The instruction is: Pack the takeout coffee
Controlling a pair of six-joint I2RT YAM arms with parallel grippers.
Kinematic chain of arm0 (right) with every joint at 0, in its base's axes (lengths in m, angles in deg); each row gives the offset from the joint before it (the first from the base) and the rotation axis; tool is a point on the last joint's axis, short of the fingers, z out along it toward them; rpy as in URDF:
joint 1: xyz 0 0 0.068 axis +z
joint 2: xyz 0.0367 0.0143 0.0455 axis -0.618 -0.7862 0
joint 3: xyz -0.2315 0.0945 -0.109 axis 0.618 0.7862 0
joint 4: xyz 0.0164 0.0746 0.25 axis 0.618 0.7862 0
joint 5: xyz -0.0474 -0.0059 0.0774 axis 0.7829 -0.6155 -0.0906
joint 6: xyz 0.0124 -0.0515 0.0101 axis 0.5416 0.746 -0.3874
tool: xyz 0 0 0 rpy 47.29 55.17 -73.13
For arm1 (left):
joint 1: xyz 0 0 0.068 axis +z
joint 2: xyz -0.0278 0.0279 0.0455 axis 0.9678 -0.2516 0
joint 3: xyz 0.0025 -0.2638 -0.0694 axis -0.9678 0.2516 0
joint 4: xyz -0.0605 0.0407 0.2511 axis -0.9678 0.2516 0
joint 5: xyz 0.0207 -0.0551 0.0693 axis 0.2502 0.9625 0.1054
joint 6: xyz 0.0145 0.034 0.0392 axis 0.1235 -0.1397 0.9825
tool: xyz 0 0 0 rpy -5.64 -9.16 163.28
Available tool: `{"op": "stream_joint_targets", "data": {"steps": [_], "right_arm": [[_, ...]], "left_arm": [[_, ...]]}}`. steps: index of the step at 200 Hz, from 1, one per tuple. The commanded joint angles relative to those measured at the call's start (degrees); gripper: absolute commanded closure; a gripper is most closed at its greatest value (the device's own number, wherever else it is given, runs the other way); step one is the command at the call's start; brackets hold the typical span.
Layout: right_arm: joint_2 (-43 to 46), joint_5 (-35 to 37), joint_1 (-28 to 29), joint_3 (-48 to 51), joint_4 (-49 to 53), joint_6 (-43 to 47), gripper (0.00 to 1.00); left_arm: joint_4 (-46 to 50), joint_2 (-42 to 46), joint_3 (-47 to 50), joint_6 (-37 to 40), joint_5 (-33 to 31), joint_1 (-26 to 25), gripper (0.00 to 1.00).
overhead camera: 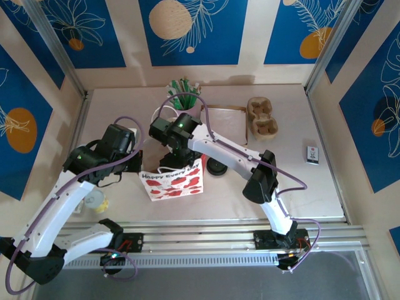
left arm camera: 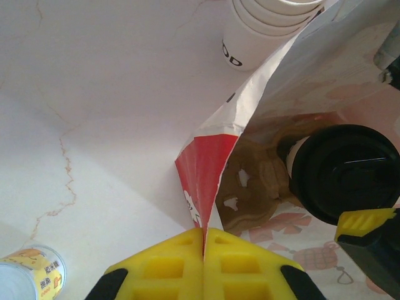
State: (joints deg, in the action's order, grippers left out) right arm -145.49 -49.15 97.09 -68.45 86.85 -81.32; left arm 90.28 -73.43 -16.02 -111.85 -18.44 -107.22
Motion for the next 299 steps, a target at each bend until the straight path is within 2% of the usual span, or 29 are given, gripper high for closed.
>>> {"op": "stream_joint_targets", "data": {"steps": [1, 101, 180, 229, 264, 268, 270, 272, 273, 274, 276, 281, 287, 299], "right_arm": [[3.2, -0.6, 0.0, -2.4, 2.2, 1.0, 0.01], [4.7, -0.3, 1.3, -5.5, 4.1, 1.2, 0.01], [6.7, 2.4, 1.7, -15.1, 8.1, 1.5, 0.01], [11.9, 3.3, 0.7, -18.6, 4.6, 2.2, 0.0], [17.8, 2.6, -3.0, -15.3, -0.8, 1.8, 0.07], [18.5, 2.1, -3.7, -14.5, -1.8, 1.6, 0.08], [18.9, 1.8, -4.1, -14.0, -2.2, 1.6, 0.08], [19.3, 1.5, -4.5, -13.6, -2.7, 1.5, 0.08], [19.5, 1.3, -4.7, -13.2, -2.9, 1.5, 0.08], [19.7, 1.1, -4.9, -12.9, -3.2, 1.5, 0.08], [20.0, 0.8, -5.3, -12.4, -3.7, 1.4, 0.09], [20.8, -0.3, -6.5, -11.2, -4.8, 1.1, 0.09], [21.7, -1.6, -7.9, -9.7, -6.1, 0.7, 0.1], [22.9, -5.3, -10.7, -6.8, -8.5, 0.3, 0.12]], "left_arm": [[1.0, 0.0, -0.6, 0.7, -1.1, -0.8, 1.0], [1.5, -0.2, -1.0, 0.7, -1.6, -1.0, 1.0], [1.7, -0.6, -1.3, 0.8, -2.0, -1.1, 1.0], [1.9, -1.3, -3.4, 0.8, -2.5, -1.1, 1.0], [0.9, -1.3, -6.1, 0.6, -2.6, -1.1, 1.0], [0.7, -1.3, -6.4, 0.6, -2.6, -1.2, 0.96], [0.5, -1.2, -6.5, 0.6, -2.6, -1.2, 0.9], [0.4, -1.2, -6.6, 0.6, -2.6, -1.2, 0.47], [0.3, -1.2, -6.7, 0.6, -2.6, -1.1, 0.35], [0.2, -1.2, -6.7, 0.6, -2.5, -1.1, 0.28], [0.1, -1.2, -6.8, 0.6, -2.5, -1.2, 0.21], [-0.3, -1.2, -7.0, 0.7, -2.2, -1.1, 0.11], [-0.5, -1.3, -7.3, 0.8, -1.9, -1.2, 0.04], [-0.3, -2.0, -8.1, 0.8, -1.6, -1.1, 0.0]]}}
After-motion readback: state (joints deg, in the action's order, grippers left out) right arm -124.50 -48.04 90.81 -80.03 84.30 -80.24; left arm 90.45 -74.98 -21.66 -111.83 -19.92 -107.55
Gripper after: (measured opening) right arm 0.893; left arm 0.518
